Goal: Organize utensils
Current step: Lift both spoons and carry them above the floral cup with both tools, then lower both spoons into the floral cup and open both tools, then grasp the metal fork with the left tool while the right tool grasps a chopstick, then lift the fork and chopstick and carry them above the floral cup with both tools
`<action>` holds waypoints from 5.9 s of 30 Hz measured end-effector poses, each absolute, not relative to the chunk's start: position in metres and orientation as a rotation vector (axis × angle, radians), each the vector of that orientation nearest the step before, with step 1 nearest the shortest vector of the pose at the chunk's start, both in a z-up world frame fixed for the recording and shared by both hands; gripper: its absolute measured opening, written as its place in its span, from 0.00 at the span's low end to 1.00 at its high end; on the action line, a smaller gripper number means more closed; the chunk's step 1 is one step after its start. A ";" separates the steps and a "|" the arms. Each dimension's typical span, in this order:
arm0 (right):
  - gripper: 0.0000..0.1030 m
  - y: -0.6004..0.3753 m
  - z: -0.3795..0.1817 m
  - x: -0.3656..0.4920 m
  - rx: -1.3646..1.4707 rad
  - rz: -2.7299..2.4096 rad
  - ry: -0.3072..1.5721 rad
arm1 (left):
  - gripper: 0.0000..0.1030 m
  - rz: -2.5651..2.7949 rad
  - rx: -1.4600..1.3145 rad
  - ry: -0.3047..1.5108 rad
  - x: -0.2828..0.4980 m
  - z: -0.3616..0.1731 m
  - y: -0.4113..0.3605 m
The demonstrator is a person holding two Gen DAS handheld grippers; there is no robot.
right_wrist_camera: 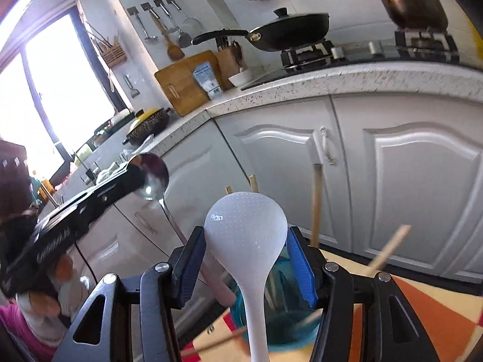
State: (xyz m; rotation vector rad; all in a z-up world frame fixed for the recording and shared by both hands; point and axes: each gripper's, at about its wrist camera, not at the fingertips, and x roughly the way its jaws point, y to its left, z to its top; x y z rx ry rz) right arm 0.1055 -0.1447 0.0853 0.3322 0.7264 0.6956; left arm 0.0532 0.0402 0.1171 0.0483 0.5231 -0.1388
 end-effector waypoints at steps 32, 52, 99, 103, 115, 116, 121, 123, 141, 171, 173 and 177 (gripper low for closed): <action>0.51 -0.153 0.021 0.073 0.164 0.582 0.669 | 0.01 -0.107 0.132 0.549 0.049 0.061 0.003; 0.63 -0.199 0.046 0.037 0.274 0.508 0.761 | 0.41 -0.156 -0.014 0.675 0.036 0.067 0.007; 0.54 -0.377 -0.074 -0.032 0.207 -0.026 1.185 | 0.41 -0.458 0.106 0.939 -0.009 0.000 -0.157; 0.50 -0.382 -0.093 -0.026 0.199 -0.021 1.228 | 0.41 -0.453 0.115 0.951 -0.005 -0.007 -0.161; 0.39 -0.409 -0.096 -0.029 0.152 -0.013 1.251 | 0.41 -0.600 0.107 1.067 0.013 -0.039 -0.217; 0.39 -0.416 -0.096 -0.031 0.201 -0.001 1.248 | 0.41 -0.626 0.111 1.090 0.015 -0.044 -0.228; 0.39 -0.441 -0.090 -0.033 0.293 -0.023 1.218 | 0.41 -0.696 0.118 1.189 0.027 -0.073 -0.273; 0.40 -0.449 -0.085 -0.034 0.329 -0.030 1.204 | 0.41 -0.698 0.130 1.209 0.031 -0.083 -0.286; 0.11 -0.421 -0.099 0.018 0.220 0.020 1.231 | 0.11 -0.618 0.055 1.195 0.049 -0.080 -0.250; 0.32 -0.332 -0.064 0.000 0.051 0.218 1.204 | 0.09 -0.572 -0.090 0.928 -0.013 0.040 -0.110; 0.22 -0.328 -0.088 0.015 0.022 0.186 1.252 | 0.09 -0.566 -0.091 0.929 -0.013 0.041 -0.107; 0.05 -0.324 -0.097 0.031 0.001 0.207 1.249 | 0.09 -0.557 -0.106 0.930 -0.012 0.044 -0.100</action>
